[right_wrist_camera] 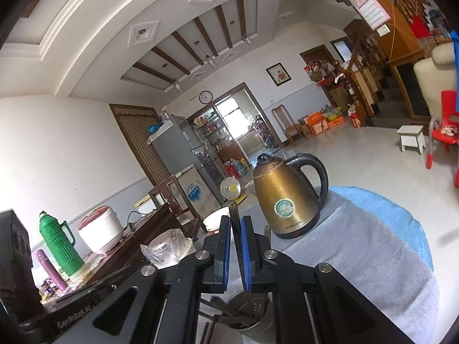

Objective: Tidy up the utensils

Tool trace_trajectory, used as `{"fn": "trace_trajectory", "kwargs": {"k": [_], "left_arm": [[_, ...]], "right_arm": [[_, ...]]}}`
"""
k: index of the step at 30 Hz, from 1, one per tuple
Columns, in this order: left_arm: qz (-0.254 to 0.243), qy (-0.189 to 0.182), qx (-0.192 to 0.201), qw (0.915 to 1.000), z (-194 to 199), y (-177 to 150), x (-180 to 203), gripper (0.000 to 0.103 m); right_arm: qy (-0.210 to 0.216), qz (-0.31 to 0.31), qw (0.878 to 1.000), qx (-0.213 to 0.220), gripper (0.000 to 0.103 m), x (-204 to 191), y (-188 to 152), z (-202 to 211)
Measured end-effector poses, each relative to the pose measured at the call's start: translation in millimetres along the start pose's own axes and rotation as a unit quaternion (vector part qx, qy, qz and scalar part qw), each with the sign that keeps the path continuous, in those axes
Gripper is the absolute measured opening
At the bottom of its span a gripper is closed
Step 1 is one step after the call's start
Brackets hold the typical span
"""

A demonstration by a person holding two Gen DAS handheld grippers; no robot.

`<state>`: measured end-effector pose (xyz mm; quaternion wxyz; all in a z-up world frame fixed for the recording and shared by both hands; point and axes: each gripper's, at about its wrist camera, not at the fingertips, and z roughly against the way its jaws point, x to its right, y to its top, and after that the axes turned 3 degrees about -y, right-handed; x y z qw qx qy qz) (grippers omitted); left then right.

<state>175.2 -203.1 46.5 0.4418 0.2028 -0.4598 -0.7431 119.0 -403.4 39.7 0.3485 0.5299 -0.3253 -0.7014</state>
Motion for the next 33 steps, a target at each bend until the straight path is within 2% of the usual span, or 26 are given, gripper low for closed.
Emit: {"fn": "trace_trajectory", "kwargs": {"k": [2,6,8,13,17,20,26,29,33], "left_arm": [[-0.002,0.007,0.003,1.0,6,-4,-3,0.035],[-0.011,0.027,0.019,0.9994,23,-14,-10,0.049],[-0.015,0.04,0.021,0.9989,32,-21,-16,0.061],[-0.019,0.061,0.004,0.9979,44,-47,-33,0.067],[-0.011,0.076,-0.02,0.9968,49,-69,-49,0.068],[0.004,0.076,-0.037,0.9964,51,-79,-59,0.068],[0.004,0.085,-0.044,0.9954,58,-93,-68,0.07],[0.005,0.098,-0.06,0.9934,55,-103,-69,0.072],[-0.007,0.122,-0.082,0.9891,48,-115,-69,0.072]], "right_arm": [[0.005,-0.008,1.0,-0.005,0.011,0,0,2],[0.011,-0.018,1.0,-0.004,0.011,0,0,10],[0.016,-0.027,0.999,-0.004,0.011,1,-1,16],[0.03,-0.056,0.998,0.0,0.015,11,-7,32],[0.039,-0.078,0.996,0.012,0.029,19,-12,44],[0.039,-0.071,0.996,0.02,0.029,17,-10,50],[0.031,-0.073,0.996,0.032,0.029,26,-6,66],[0.028,-0.076,0.997,0.018,0.029,35,-12,70],[0.023,-0.067,0.997,-0.023,0.032,40,-31,69]]}}
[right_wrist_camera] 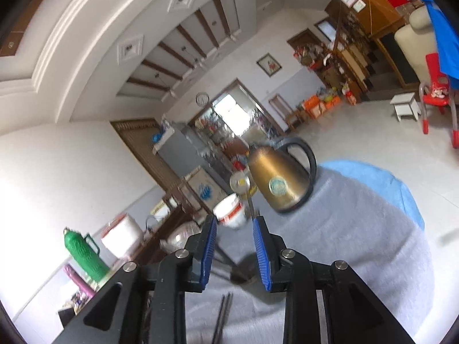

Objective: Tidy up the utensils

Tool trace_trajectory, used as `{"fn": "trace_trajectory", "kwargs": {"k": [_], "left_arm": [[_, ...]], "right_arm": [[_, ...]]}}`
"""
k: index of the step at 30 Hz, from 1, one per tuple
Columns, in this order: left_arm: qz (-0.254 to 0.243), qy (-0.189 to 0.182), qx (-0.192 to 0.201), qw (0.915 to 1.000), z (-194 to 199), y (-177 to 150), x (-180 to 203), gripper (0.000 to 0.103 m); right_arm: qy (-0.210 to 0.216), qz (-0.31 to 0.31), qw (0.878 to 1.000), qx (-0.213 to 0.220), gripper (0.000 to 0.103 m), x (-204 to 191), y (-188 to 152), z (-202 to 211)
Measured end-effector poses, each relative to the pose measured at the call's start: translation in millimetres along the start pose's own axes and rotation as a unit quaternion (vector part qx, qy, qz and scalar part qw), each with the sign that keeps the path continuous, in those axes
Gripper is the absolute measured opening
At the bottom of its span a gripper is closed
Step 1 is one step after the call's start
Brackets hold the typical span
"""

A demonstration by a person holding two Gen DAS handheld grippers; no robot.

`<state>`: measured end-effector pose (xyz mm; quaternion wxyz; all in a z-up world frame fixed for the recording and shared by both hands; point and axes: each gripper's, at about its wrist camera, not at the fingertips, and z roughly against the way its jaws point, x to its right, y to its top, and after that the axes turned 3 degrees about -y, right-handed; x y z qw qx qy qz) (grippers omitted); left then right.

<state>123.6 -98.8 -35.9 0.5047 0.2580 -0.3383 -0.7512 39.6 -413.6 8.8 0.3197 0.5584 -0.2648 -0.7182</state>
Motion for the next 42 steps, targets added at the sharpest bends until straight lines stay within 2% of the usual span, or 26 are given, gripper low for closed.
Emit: {"fn": "trace_trajectory", "kwargs": {"k": [1,3,4,11,19,36,42], "left_arm": [[-0.002,0.006,-0.003,1.0,-1,-2,0,0.072],[-0.008,0.02,-0.011,0.9997,-2,-5,0,0.072],[-0.01,0.025,-0.013,0.9995,-2,-7,-1,0.072],[-0.009,0.056,-0.011,0.9984,3,-10,-14,0.08],[0.002,0.083,-0.014,0.9965,7,-17,-34,0.081],[0.021,0.122,0.028,0.9919,54,-25,-69,0.082],[0.019,0.119,0.037,0.992,69,-29,-72,0.083]], "right_arm": [[-0.003,0.005,1.0,-0.008,0.035,0,-6,-1],[-0.008,0.015,0.999,-0.027,0.064,-1,-17,-4],[-0.007,0.02,0.999,-0.034,0.065,-1,-22,-5],[-0.011,0.047,0.996,-0.075,0.065,-13,-54,-18],[-0.013,0.078,0.991,-0.103,0.065,-38,-78,-29],[0.015,0.138,0.982,-0.125,0.065,-101,-107,-24],[0.026,0.157,0.98,-0.121,0.065,-121,-111,-14]]}}
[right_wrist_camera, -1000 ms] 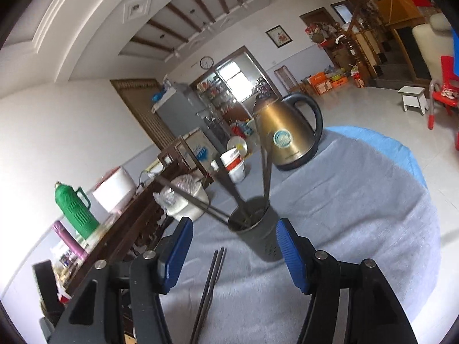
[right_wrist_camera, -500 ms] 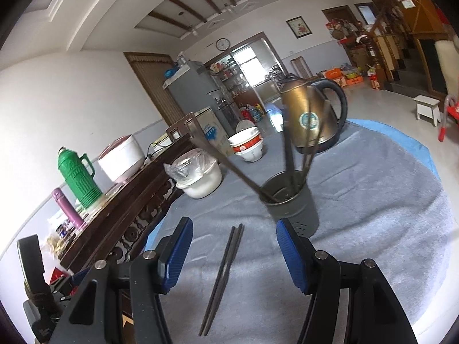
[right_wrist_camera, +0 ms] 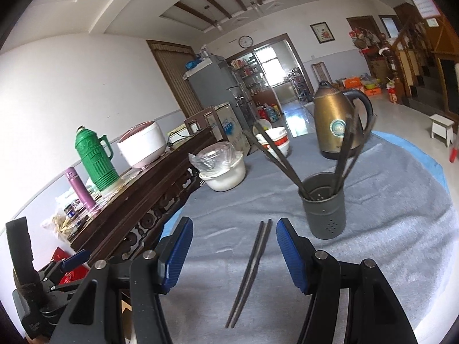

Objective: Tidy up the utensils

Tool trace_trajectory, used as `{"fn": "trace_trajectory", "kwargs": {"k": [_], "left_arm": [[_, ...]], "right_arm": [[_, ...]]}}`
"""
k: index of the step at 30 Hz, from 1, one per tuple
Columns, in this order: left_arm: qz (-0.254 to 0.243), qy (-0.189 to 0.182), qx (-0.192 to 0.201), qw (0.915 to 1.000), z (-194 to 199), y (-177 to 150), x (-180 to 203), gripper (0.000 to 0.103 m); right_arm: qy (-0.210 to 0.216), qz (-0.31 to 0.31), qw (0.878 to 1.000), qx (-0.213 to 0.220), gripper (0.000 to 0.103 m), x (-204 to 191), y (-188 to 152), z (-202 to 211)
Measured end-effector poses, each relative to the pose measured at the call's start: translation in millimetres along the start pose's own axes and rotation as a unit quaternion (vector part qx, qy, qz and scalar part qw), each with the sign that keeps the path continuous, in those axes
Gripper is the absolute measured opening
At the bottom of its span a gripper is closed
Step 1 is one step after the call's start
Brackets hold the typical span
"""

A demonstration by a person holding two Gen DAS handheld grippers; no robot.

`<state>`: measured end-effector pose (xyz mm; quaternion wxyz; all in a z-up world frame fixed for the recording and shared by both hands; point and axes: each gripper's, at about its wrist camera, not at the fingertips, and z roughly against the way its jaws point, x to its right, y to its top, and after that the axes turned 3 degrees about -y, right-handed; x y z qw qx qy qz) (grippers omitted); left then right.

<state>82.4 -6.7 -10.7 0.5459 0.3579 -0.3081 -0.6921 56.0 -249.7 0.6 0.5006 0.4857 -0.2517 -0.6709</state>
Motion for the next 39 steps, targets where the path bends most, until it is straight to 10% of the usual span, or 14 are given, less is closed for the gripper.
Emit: {"fn": "trace_trajectory", "kwargs": {"k": [39], "left_arm": [[-0.045,-0.04,-0.116,0.9915,-100,-19,58,0.084]], "right_arm": [[-0.037,-0.013,0.996,-0.083,0.065,39,-25,-77]]}}
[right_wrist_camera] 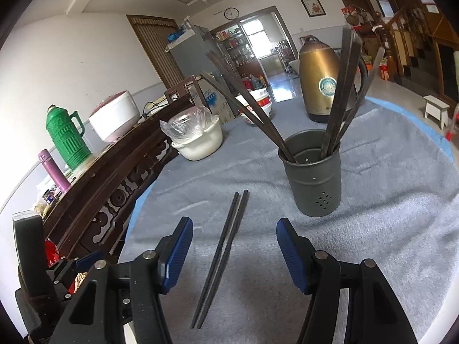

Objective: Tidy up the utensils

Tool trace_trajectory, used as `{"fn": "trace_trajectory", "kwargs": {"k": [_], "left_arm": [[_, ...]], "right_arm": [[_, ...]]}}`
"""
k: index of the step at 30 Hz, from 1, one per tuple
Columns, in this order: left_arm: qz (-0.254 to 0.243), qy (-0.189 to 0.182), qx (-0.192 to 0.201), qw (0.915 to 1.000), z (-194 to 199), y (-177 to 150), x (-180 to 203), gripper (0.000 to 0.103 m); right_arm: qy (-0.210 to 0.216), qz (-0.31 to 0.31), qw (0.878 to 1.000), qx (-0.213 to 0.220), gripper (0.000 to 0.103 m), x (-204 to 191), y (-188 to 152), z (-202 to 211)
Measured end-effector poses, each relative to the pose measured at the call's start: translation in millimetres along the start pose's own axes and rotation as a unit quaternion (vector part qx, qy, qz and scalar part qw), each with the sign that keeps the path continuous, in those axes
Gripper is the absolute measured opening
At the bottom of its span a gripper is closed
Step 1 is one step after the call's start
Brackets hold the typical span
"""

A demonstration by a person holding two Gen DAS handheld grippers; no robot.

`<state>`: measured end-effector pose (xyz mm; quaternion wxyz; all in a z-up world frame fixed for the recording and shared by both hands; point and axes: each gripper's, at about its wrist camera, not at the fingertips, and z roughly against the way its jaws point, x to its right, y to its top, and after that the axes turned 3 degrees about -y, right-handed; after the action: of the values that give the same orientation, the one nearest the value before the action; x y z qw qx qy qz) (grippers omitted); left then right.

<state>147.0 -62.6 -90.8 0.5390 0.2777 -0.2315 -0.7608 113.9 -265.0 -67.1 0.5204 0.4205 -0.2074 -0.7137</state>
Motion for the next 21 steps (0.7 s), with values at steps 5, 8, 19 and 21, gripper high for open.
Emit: {"fn": "trace_trajectory", "kwargs": {"k": [5,8,19,21], "left_arm": [[-0.005,0.0,-0.009,1.0,-10,4,7,0.084],[-0.007,0.0,-0.015,0.9999,-18,7,10,0.084],[0.002,-0.005,-0.036,0.9993,-47,16,6,0.084],[0.011,-0.006,-0.041,0.9991,-53,17,1,0.084]], "right_arm": [[-0.002,-0.003,1.0,-0.006,0.065,9,0,-10],[-0.003,-0.009,1.0,-0.011,0.065,14,0,-15],[-0.009,-0.015,0.999,-0.033,0.065,21,3,-41],[-0.012,-0.01,0.999,-0.037,0.065,18,4,-47]]}}
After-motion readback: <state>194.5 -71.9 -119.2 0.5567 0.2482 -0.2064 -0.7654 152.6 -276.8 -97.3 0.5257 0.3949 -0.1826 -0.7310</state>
